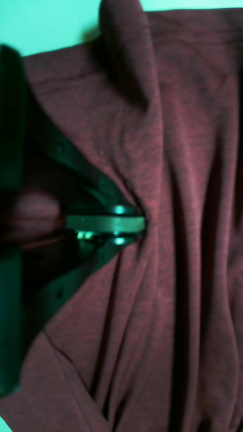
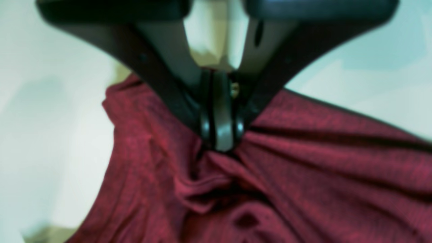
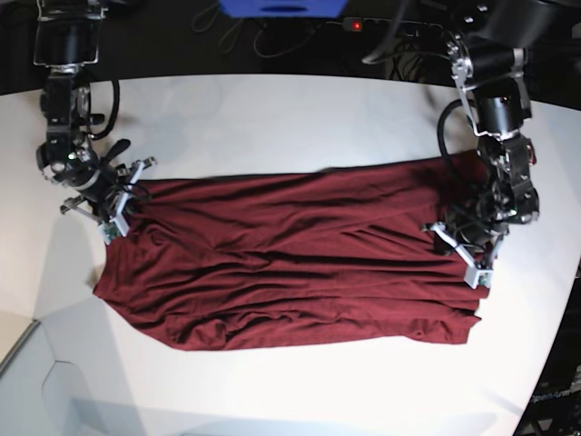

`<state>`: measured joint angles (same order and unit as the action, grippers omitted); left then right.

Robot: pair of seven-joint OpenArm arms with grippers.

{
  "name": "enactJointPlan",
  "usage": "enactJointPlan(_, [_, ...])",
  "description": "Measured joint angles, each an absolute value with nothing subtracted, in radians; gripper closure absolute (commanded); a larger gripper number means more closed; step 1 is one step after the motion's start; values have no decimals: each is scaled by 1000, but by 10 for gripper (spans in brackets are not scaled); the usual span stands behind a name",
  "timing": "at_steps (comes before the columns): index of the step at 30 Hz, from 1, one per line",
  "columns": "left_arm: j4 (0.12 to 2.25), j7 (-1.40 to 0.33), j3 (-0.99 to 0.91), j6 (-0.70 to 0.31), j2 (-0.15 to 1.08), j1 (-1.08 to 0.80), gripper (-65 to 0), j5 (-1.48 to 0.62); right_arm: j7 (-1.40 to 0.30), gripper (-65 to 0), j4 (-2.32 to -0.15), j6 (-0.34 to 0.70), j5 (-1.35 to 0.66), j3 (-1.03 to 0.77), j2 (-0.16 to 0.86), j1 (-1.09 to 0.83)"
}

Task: Layout the t-shirt on the table in an organized manner, then fold the t-shirt properly
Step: 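Grasp the shirt edges with both grippers and drag them outward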

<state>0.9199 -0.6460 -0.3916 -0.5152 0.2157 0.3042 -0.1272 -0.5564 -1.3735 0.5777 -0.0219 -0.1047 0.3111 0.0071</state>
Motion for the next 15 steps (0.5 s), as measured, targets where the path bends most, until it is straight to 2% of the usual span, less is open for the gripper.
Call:
enactJointPlan(12, [913, -668, -390, -502, 216, 328, -1, -110, -575, -5, -1497, 588, -16, -105, 347, -112])
enactJointPlan(15, [913, -669, -390, -502, 216, 330, -1, -108, -589, -5, -1496, 599, -15, -152, 349, -114])
